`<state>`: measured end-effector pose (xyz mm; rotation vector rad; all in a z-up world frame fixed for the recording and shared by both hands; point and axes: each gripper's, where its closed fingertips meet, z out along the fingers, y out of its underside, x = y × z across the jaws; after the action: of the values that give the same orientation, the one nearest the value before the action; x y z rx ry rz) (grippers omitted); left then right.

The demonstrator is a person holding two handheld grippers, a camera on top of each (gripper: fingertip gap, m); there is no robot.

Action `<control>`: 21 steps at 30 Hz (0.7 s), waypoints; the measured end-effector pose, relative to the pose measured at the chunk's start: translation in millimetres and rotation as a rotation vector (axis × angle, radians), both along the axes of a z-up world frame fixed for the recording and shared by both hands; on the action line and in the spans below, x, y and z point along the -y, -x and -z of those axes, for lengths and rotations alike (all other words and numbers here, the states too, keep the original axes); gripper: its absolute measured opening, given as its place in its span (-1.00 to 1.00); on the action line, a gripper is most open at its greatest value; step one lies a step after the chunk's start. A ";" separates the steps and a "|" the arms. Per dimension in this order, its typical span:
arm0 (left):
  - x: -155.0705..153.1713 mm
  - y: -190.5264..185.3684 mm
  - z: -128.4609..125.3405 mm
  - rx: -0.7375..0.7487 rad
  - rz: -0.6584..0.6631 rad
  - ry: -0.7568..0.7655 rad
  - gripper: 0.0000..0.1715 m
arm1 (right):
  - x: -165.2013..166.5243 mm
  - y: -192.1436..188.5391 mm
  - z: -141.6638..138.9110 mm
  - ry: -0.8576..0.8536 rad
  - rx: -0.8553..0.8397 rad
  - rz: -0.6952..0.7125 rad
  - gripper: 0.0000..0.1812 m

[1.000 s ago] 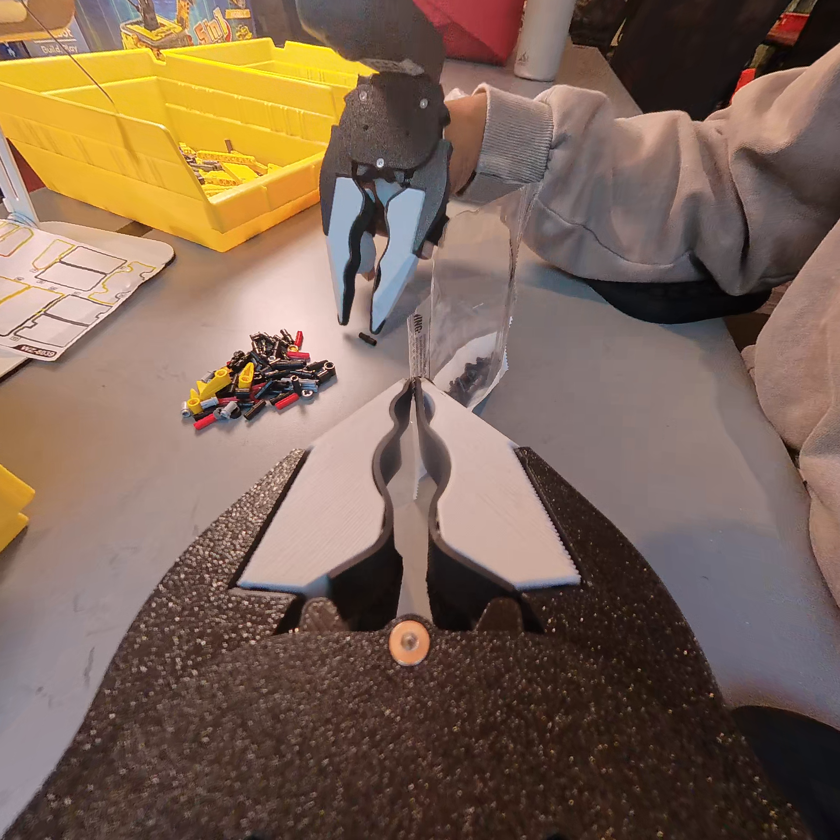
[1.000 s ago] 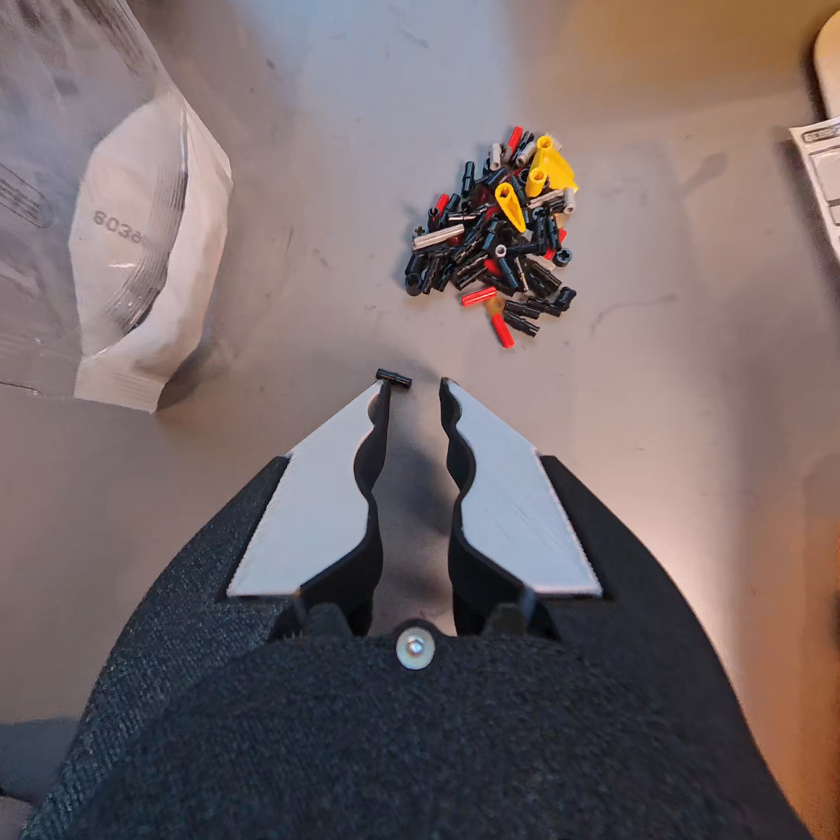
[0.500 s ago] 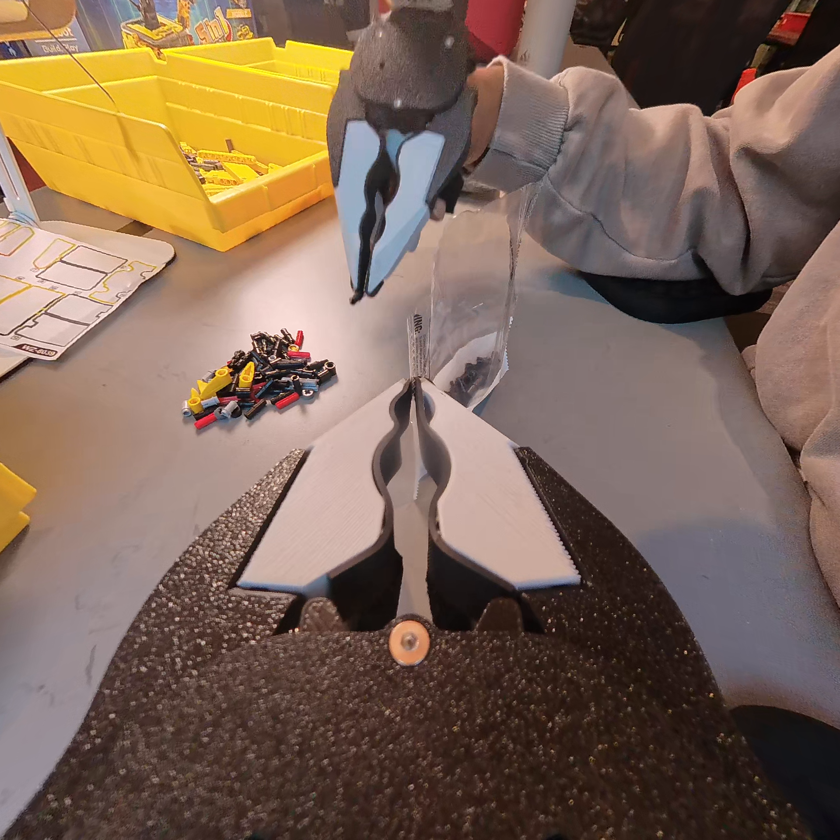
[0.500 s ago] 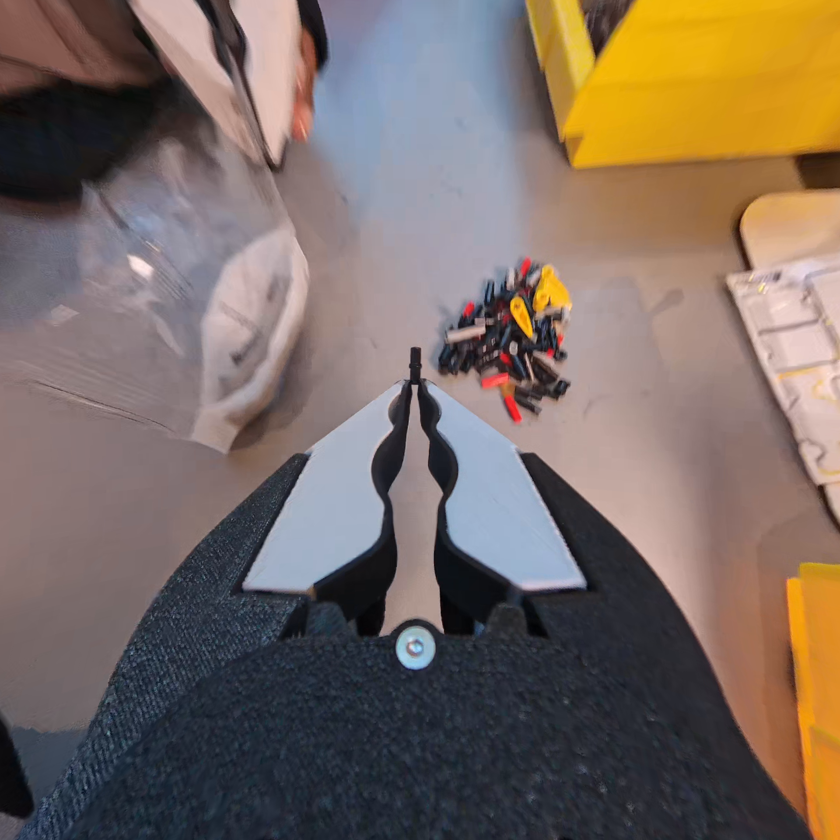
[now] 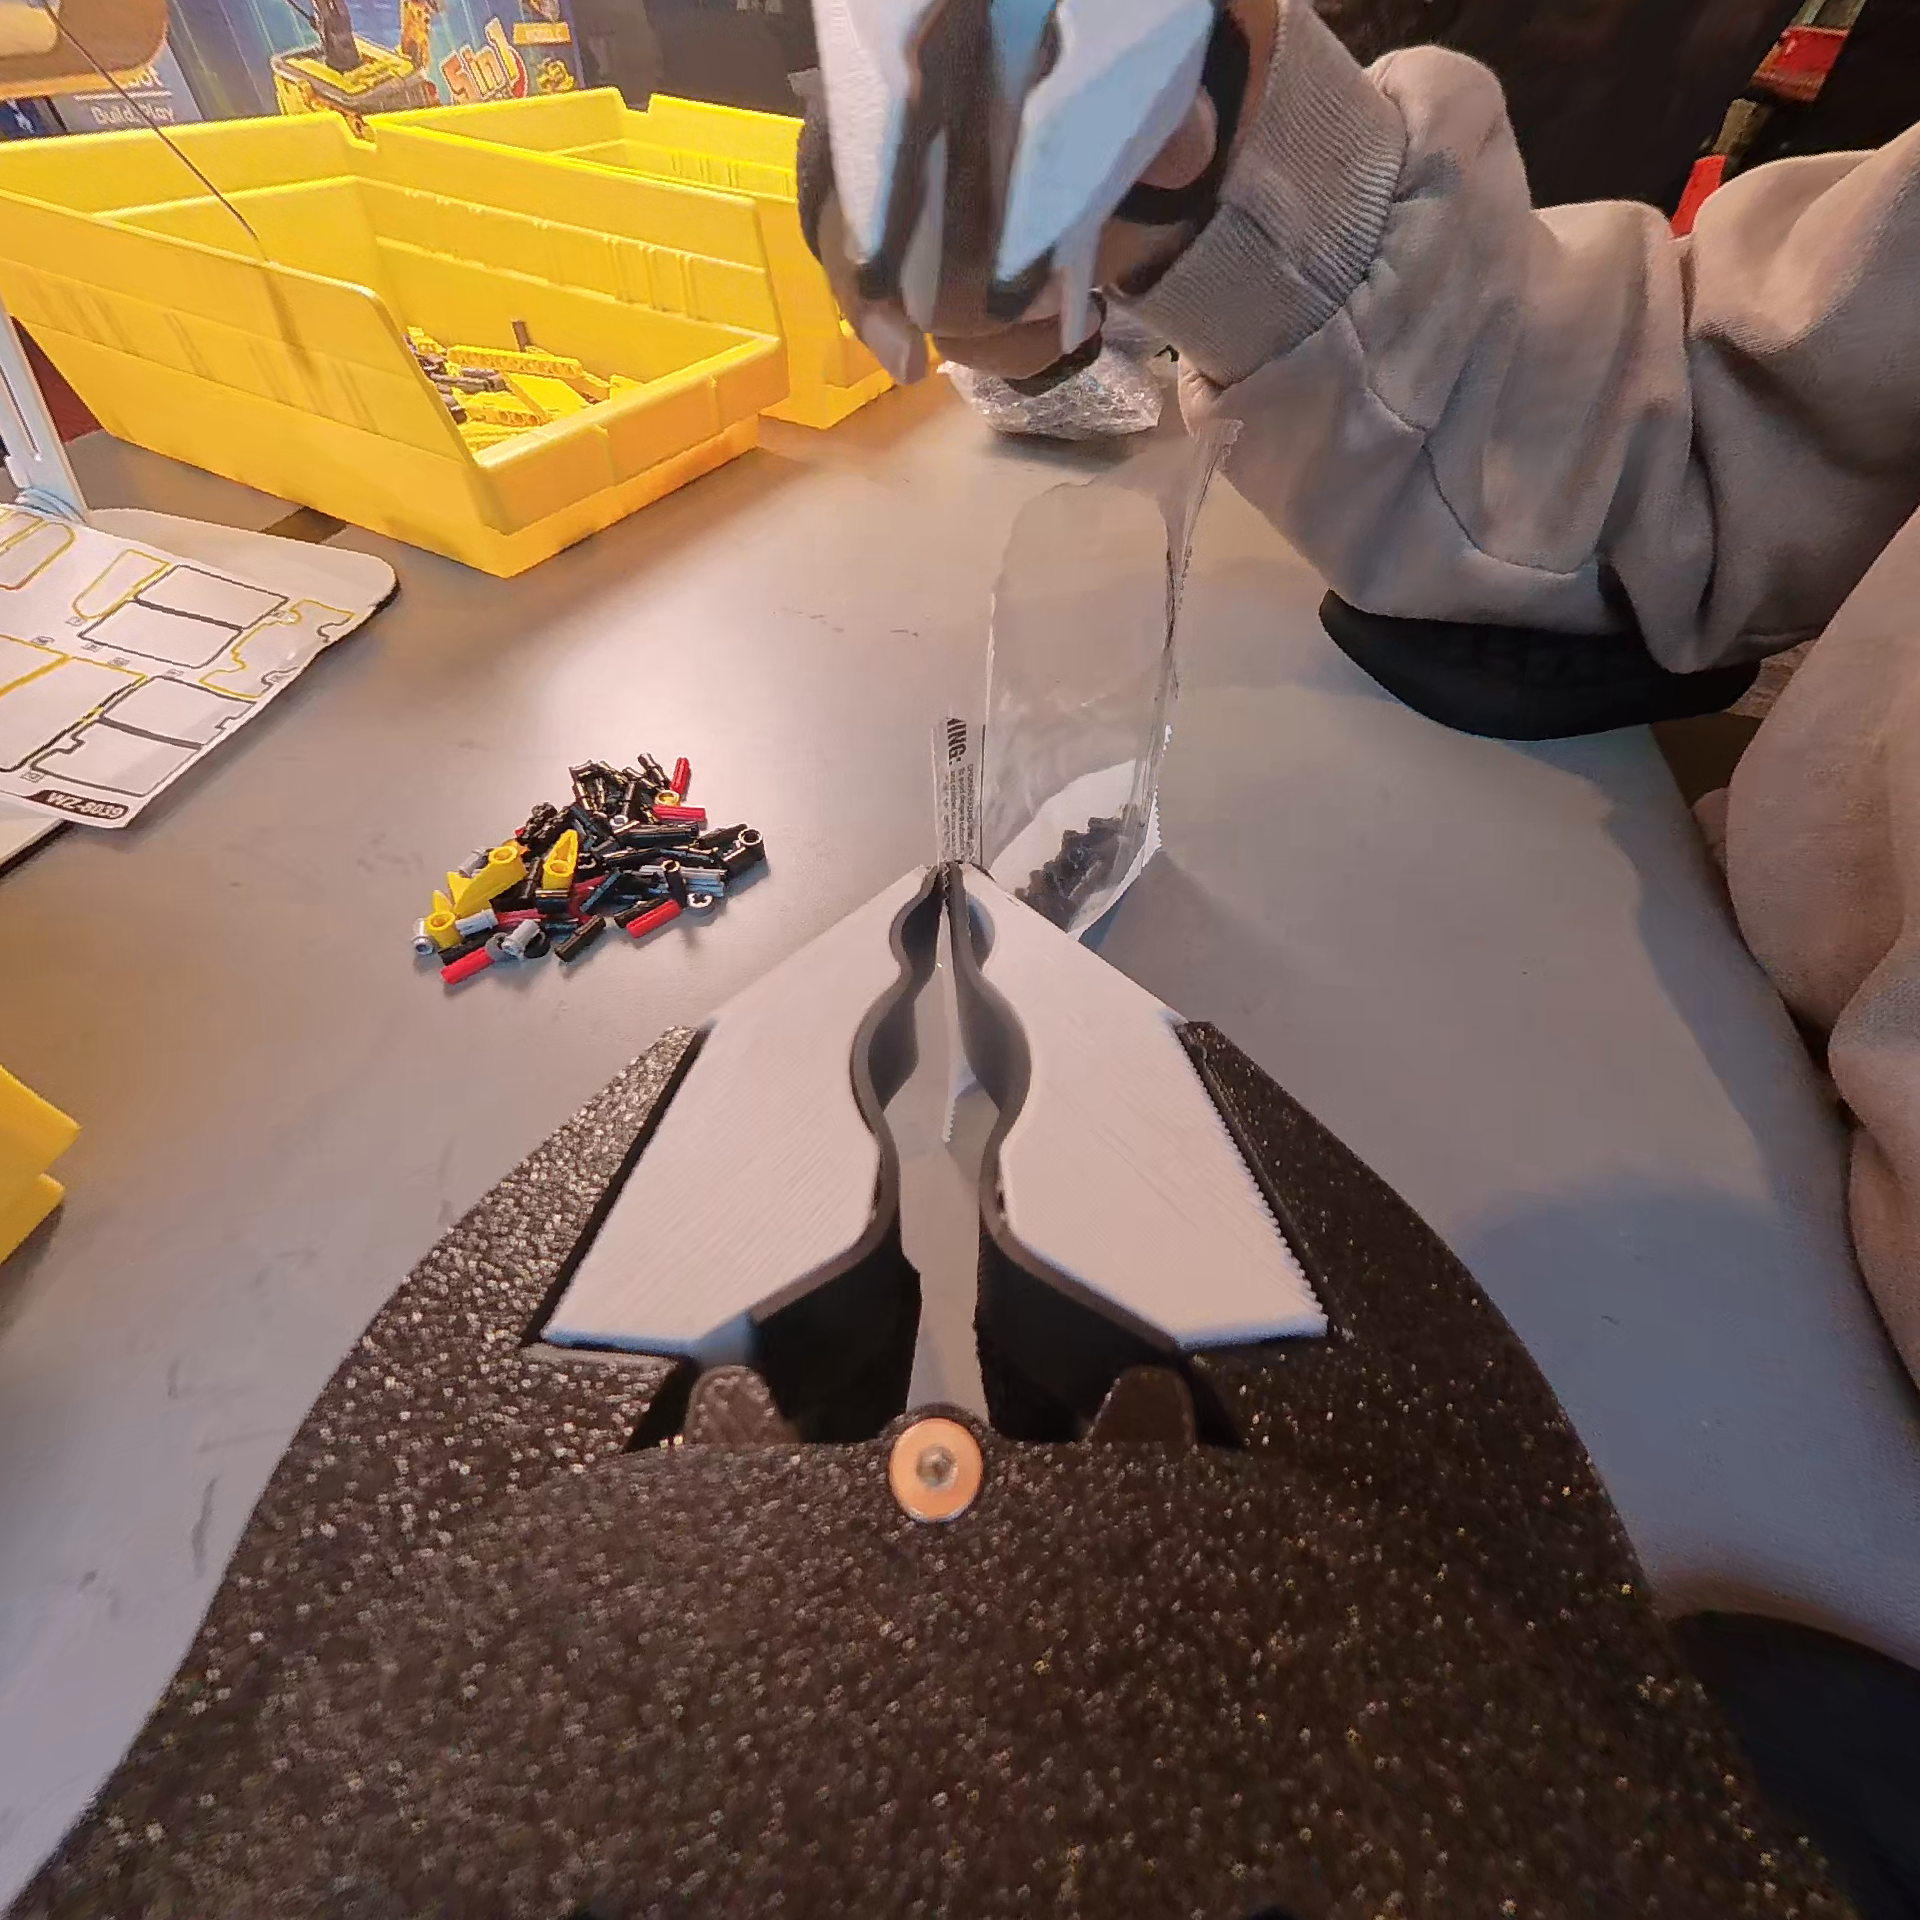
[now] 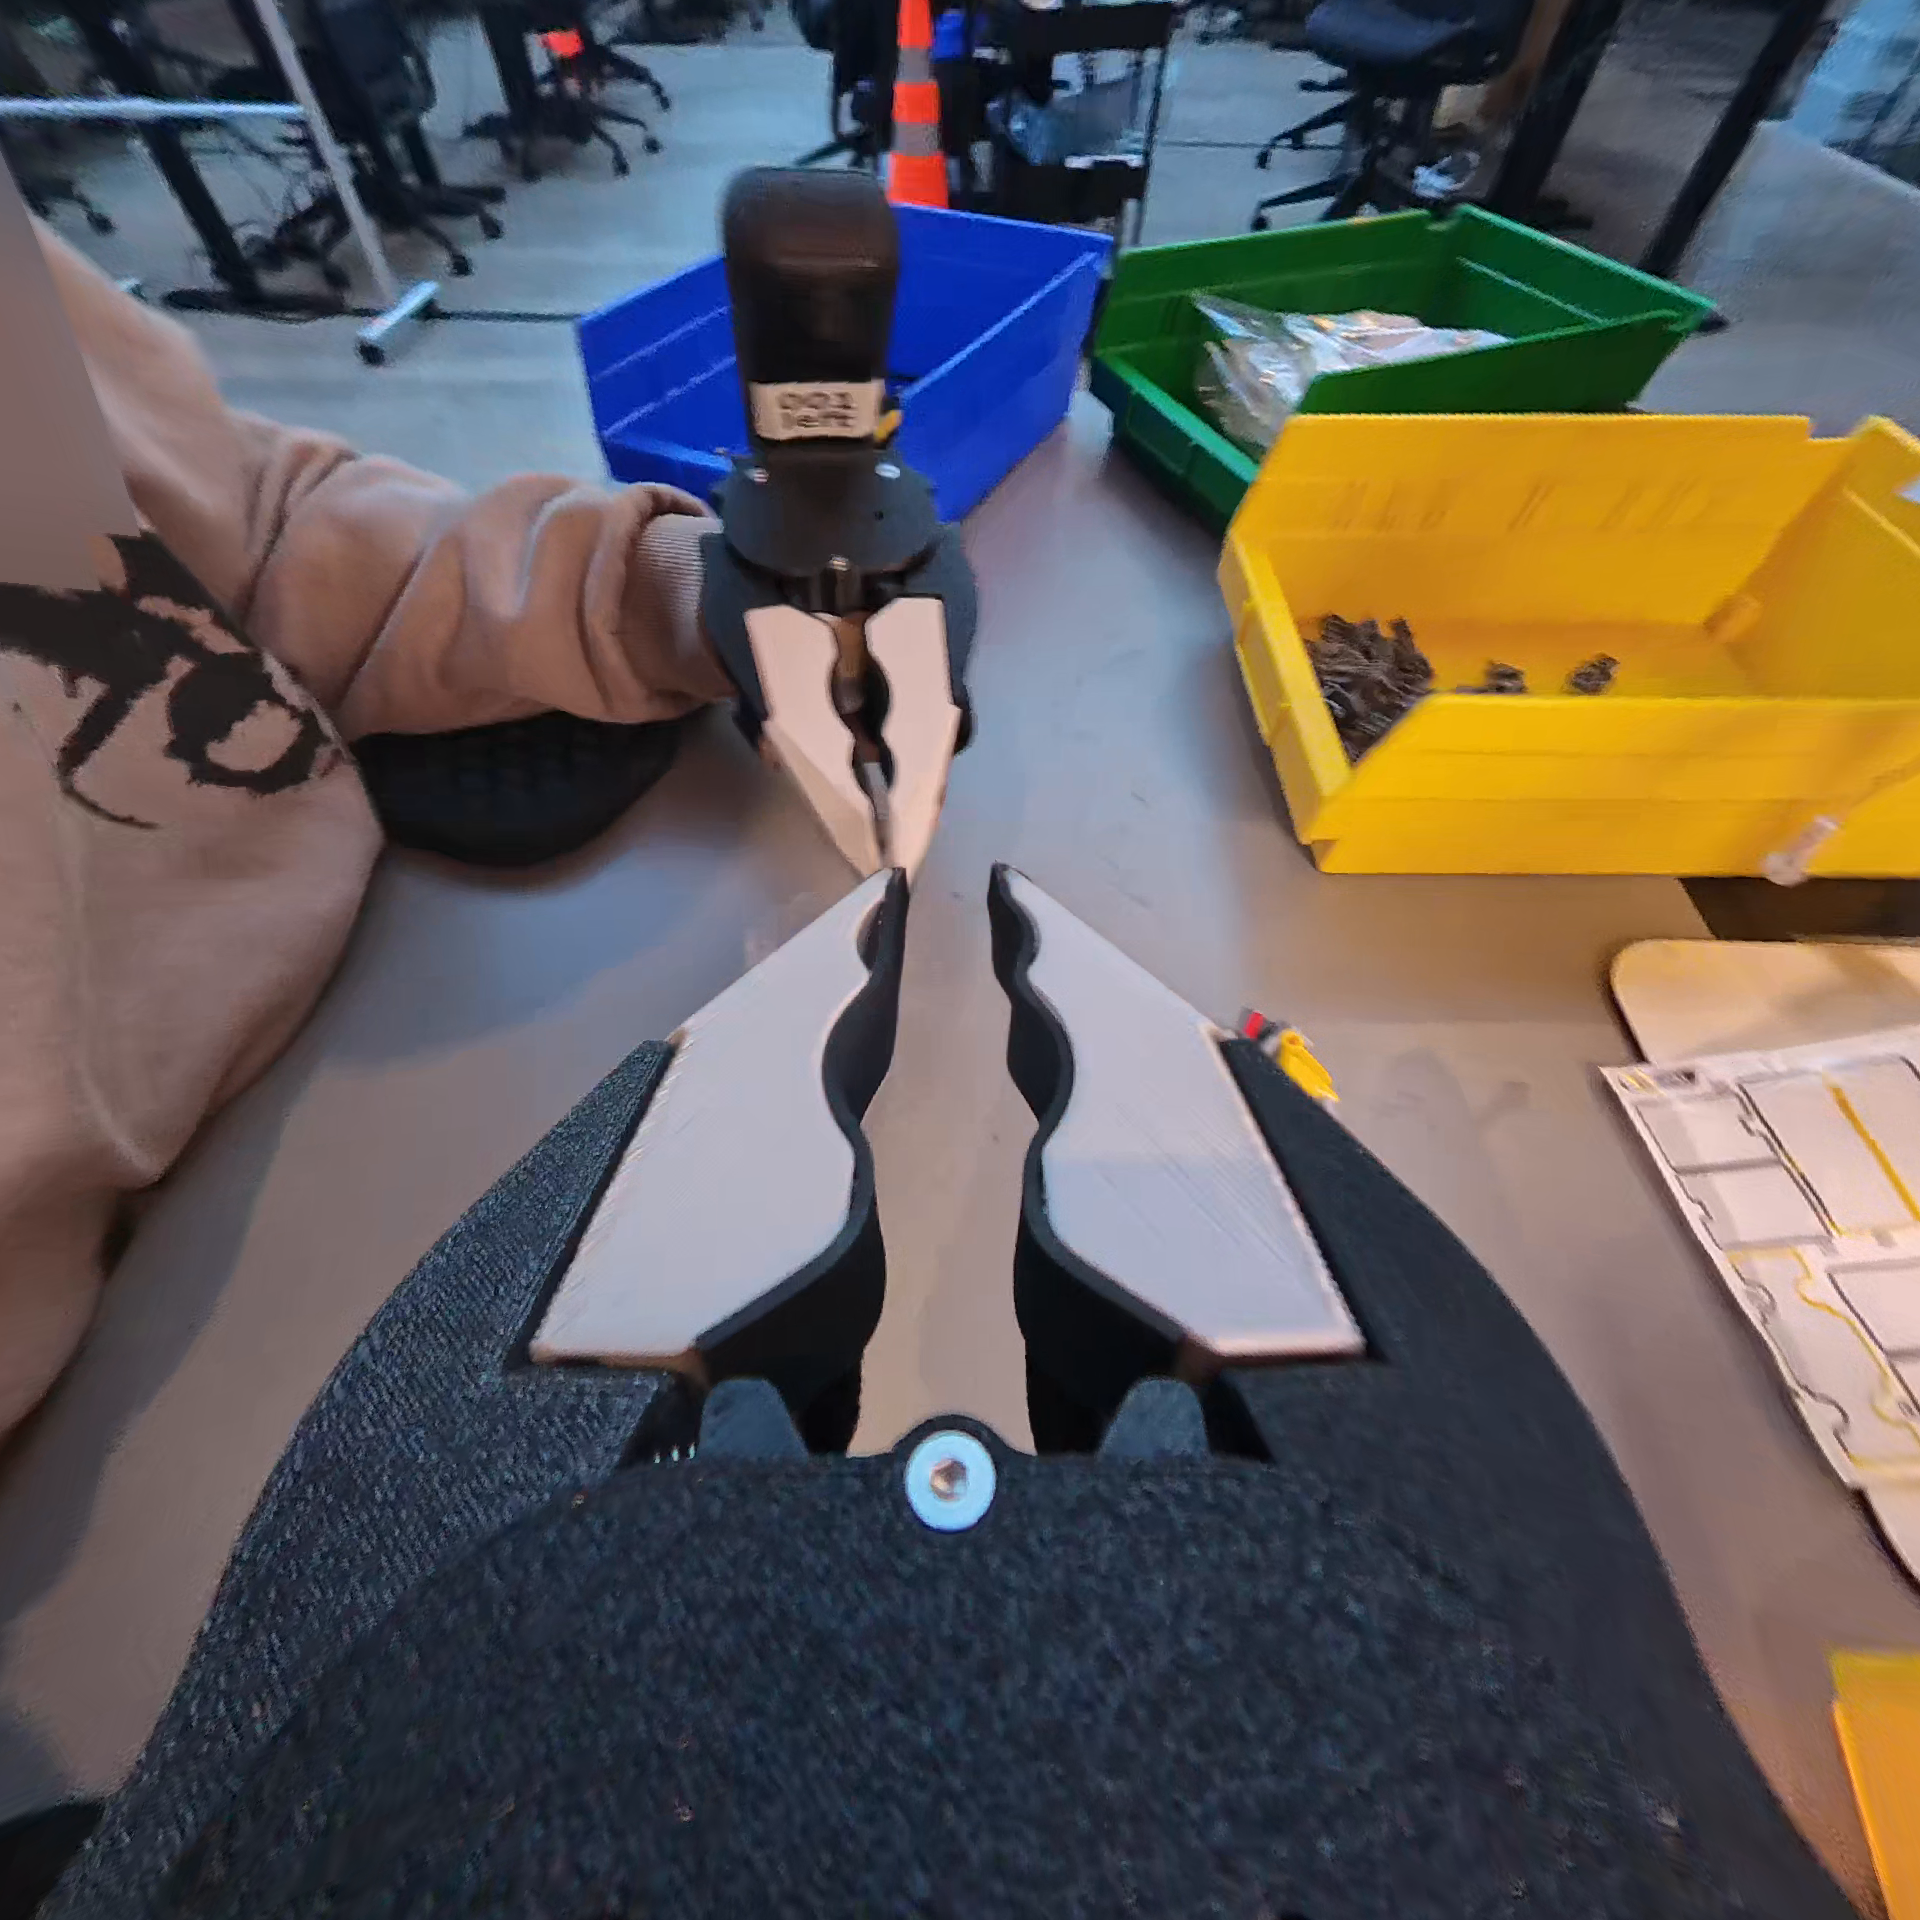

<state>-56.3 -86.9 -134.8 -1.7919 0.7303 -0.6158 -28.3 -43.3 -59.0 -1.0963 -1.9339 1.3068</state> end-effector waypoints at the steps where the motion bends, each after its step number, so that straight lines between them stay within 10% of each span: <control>1: -0.2 0.0 0.2 0.000 0.000 0.001 -1.00 | -15.2 2.6 7.1 -0.007 0.016 0.059 -0.83; 8: -0.4 0.0 0.6 0.004 0.001 0.002 -1.00 | -97.2 6.3 128.5 -0.209 0.337 0.328 -0.82; 21: -1.5 0.7 0.6 0.014 -0.003 0.003 -1.00 | -80.2 8.9 128.0 -0.134 0.371 0.232 -0.96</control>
<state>-57.0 -85.4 -135.5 -1.7895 0.7174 -0.6266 -37.2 37.0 -187.1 -1.5255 -2.0402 0.8821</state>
